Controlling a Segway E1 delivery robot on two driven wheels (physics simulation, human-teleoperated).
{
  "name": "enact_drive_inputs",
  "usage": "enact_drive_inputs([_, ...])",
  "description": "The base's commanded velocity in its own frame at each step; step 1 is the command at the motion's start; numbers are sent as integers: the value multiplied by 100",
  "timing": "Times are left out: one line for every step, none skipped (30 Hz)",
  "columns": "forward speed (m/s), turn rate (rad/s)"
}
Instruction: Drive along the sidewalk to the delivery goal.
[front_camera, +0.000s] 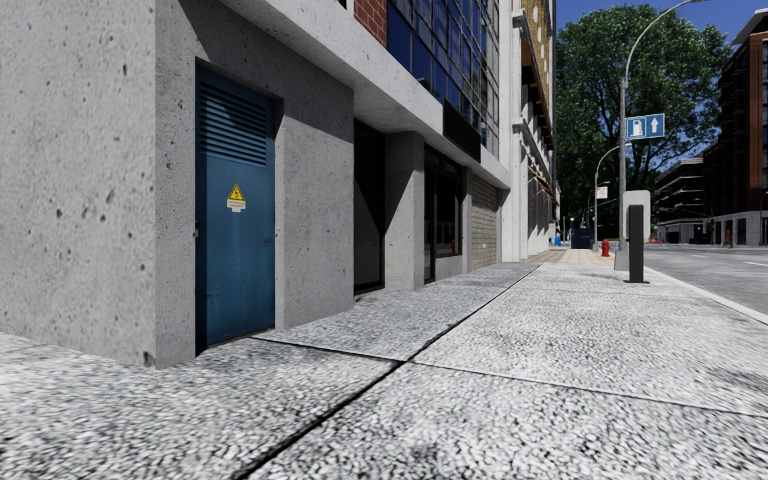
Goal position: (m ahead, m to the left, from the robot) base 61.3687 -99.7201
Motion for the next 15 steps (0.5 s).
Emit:
enact_drive_inputs([0,0])
enact_drive_inputs([0,0])
enact_drive_inputs([0,0])
enact_drive_inputs([0,0])
enact_drive_inputs([0,0])
enact_drive_inputs([0,0])
enact_drive_inputs([0,0])
enact_drive_inputs([0,0])
enact_drive_inputs([0,0])
enact_drive_inputs([0,0])
enact_drive_inputs([0,0])
enact_drive_inputs([0,0])
enact_drive_inputs([0,0])
enact_drive_inputs([0,0])
enact_drive_inputs([0,0])
